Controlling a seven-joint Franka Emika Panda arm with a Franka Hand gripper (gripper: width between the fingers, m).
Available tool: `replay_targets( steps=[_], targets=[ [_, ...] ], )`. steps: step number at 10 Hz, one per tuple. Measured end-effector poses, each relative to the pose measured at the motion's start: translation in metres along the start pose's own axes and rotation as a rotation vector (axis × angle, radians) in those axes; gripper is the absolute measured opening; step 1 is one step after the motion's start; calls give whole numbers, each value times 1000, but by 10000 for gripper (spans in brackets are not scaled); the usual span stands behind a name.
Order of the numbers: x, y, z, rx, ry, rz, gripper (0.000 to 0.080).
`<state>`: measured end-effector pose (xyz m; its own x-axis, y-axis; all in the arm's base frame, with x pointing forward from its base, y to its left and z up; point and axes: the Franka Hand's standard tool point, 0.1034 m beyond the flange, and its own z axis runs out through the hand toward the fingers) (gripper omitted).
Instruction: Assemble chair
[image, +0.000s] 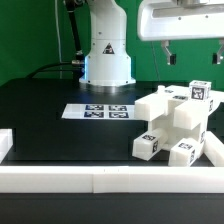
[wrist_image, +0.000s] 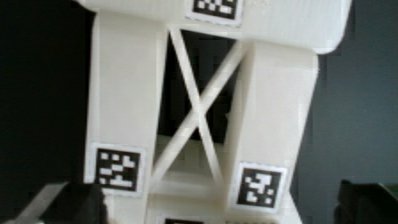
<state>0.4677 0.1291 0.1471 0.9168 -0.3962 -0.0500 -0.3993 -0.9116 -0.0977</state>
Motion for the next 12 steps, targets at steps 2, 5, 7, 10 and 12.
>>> replay_targets(
  steps=[2,5,7,10,12],
  targets=[
    [-1,1,1,-2,-3,3,649],
    [-2,2,2,-2,-3,-1,649],
    [-20,27,8,-4,-5,-32,649],
    [-30,59,13,-1,-1,-94,649],
    [-27,67,15,-2,4,-85,649]
  ],
)
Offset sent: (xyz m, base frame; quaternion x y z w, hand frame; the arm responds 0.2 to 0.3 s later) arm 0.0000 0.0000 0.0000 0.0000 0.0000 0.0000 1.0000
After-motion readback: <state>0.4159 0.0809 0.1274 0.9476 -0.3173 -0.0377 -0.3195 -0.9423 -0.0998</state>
